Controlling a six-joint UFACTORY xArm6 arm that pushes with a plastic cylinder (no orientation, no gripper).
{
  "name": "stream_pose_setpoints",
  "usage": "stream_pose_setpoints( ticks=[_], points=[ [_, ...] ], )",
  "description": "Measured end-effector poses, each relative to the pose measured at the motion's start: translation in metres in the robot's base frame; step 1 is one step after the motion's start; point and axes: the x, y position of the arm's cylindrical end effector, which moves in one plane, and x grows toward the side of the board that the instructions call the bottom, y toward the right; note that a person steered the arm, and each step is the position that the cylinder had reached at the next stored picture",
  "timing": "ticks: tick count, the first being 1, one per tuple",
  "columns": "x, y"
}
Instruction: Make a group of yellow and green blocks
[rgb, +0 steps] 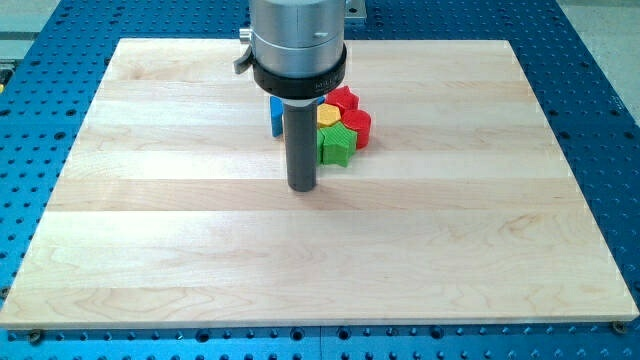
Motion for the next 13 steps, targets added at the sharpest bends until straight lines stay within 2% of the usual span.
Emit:
stream_pose_setpoints(
  ticks=[1, 2, 4, 6, 9, 10, 12, 13],
  points=[
    [0.024, 0.037],
    [0.021, 0.084],
    [-0.034, 0.094],
    [-0.095, 0.073],
    [-0.117, 0.065],
    [-0.14, 0.057],
    [-0.141, 0.018],
    [-0.118, 0.014]
  ],
)
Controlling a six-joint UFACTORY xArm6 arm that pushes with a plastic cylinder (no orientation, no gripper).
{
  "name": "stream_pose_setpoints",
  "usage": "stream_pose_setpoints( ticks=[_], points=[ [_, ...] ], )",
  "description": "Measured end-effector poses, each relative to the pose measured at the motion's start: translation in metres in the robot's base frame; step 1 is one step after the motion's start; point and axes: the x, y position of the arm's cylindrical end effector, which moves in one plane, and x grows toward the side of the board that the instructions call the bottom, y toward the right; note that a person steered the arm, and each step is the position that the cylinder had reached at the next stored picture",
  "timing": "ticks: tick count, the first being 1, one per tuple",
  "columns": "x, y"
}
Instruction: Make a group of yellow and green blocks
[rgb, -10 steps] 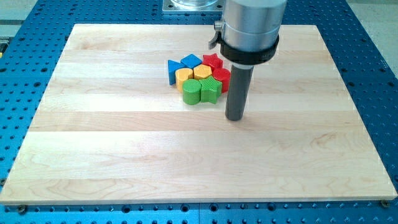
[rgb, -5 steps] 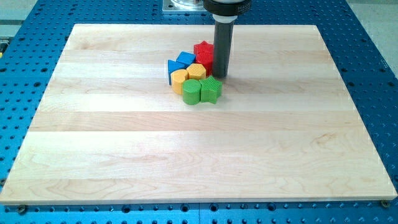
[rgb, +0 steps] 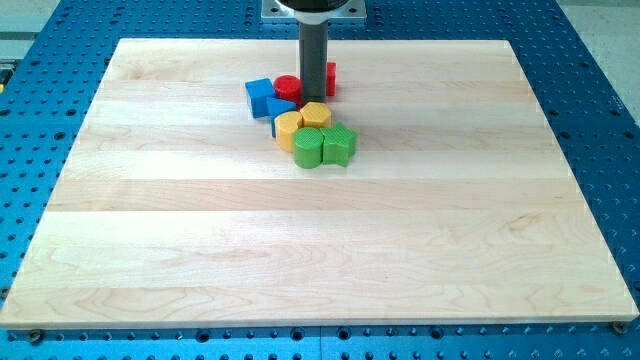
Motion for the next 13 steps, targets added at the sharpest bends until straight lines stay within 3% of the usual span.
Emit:
stream_pose_setpoints(
  ticks=[1, 2, 3, 4, 6, 8, 9, 10, 11, 12, 13],
  points=[
    [0.063, 0.004],
    [0.035, 0.014],
    [-0.002, -0.016],
    [0.027, -0.062],
    [0.092, 0.013],
    [0.086, -0.068],
    [0.053, -0.014],
    [0.052, 0.048],
    [0.039, 0.046],
    [0.026, 0.08],
    [0.042, 0.099]
  ],
)
